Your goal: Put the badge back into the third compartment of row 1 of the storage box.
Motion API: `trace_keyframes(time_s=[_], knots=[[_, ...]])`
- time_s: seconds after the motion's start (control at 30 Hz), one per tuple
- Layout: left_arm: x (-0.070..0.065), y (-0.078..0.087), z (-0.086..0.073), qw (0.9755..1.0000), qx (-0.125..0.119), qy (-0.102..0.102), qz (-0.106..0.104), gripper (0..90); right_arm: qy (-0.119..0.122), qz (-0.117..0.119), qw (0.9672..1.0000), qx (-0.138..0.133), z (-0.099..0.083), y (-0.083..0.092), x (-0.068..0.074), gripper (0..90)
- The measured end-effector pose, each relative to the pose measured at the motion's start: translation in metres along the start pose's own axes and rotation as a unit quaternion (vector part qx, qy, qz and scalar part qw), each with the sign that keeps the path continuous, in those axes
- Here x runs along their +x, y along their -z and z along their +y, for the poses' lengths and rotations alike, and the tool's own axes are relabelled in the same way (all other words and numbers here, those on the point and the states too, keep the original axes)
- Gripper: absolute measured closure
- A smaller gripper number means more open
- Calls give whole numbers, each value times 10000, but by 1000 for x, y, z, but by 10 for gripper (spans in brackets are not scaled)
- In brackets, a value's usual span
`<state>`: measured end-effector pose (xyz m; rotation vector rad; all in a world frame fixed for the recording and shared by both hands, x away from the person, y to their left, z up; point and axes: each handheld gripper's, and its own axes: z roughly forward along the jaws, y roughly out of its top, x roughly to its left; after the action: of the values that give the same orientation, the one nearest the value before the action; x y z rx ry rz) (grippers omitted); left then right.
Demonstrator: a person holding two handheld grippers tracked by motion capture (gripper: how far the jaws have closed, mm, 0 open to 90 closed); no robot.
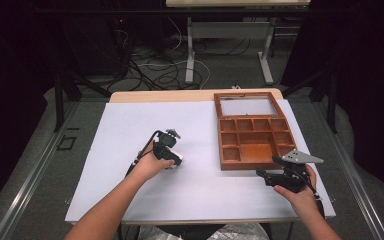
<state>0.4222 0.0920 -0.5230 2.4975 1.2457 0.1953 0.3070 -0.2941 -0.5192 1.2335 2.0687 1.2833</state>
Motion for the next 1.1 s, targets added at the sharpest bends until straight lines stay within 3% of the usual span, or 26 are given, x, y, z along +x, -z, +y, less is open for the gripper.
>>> trace_keyframes(time_s=[0.23,0.3,0.63,0.93,1.1], knots=[[-4,9,-1,9993,-282,-238,58,334,18,42,10000,9,2,1,2,201],[-6,12,-2,9989,-362,-289,76,334,124,67,9999,-15,3,0,3,205],[-18,27,-5,9946,-852,-570,143,334,146,63,9999,48,8,-2,7,224],[-29,39,-11,9872,-1335,-863,145,334,185,174,9996,-122,17,-1,14,242],[-36,45,-16,9807,-1685,-987,64,334,204,337,9992,-79,22,-1,18,273]])
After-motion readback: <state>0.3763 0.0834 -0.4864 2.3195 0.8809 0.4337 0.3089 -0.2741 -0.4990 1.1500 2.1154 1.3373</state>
